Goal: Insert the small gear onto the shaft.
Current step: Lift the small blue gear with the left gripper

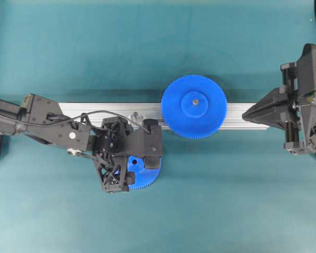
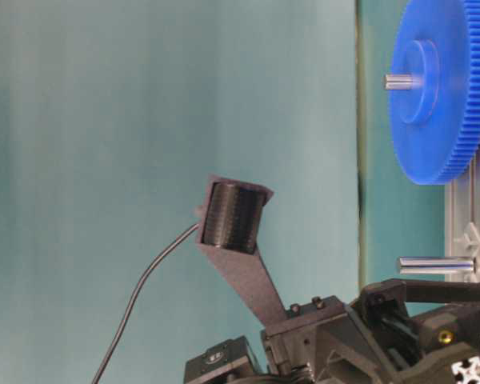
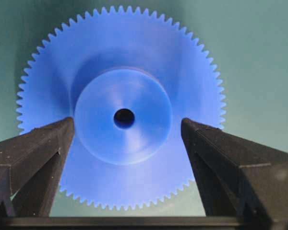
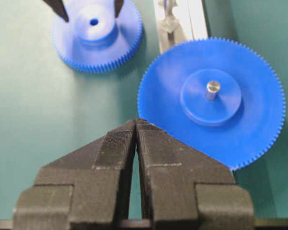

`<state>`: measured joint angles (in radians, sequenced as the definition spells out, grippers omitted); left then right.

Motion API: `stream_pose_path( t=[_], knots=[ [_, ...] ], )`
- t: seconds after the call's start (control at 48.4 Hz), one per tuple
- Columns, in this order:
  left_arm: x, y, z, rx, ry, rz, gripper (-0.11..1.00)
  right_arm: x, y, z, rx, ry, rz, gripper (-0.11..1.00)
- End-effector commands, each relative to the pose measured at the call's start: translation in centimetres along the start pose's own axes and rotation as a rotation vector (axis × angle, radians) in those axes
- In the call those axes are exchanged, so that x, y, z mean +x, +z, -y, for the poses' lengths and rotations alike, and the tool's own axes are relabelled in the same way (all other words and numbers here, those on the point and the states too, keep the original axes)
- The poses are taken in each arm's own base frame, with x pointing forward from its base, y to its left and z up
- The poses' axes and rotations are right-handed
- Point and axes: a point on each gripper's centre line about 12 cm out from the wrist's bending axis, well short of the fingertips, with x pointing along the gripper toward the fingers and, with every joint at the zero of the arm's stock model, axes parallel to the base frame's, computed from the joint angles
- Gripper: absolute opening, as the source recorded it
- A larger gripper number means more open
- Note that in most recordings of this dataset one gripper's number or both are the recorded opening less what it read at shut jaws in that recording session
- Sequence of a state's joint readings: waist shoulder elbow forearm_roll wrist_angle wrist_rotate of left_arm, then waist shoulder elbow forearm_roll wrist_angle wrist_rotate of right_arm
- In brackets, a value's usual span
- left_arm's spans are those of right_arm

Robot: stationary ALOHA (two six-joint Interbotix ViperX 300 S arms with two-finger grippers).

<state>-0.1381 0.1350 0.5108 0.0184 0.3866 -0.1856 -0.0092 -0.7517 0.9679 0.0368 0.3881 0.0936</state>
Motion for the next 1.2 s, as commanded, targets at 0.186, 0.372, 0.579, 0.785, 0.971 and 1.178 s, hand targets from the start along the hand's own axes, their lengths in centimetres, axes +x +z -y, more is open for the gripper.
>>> stream_pose_path(
  t=[0.186, 0.372, 0.579, 0.785, 0.971, 1.178],
  knots=[
    [0.0, 1.0, 0.2, 0.000, -0.004, 0.024, 0.90, -0.2, 0.6, 0.0, 0.011, 0.002, 0.024, 0.11],
    [0.2, 0.9, 0.2, -0.002, -0.003, 0.018, 0.90, -0.2, 0.6, -0.1, 0.013, 0.003, 0.026, 0.11],
    [0.4, 0.9, 0.2, -0.004, -0.003, 0.018, 0.90, -0.2, 0.6, -0.1, 0.013, 0.003, 0.032, 0.11],
    [0.5, 0.8, 0.2, -0.005, -0.002, 0.014, 0.90, -0.1, 0.7, -0.1, 0.013, 0.003, 0.031, 0.11],
    [0.9, 0.5, 0.2, -0.008, -0.001, 0.001, 0.90, -0.1, 0.6, -0.1, 0.014, 0.004, 0.029, 0.11],
    [1.5, 0.2, 0.1, -0.020, 0.003, -0.015, 0.90, -0.1, 0.6, -0.1, 0.014, 0.004, 0.029, 0.11]
  ],
)
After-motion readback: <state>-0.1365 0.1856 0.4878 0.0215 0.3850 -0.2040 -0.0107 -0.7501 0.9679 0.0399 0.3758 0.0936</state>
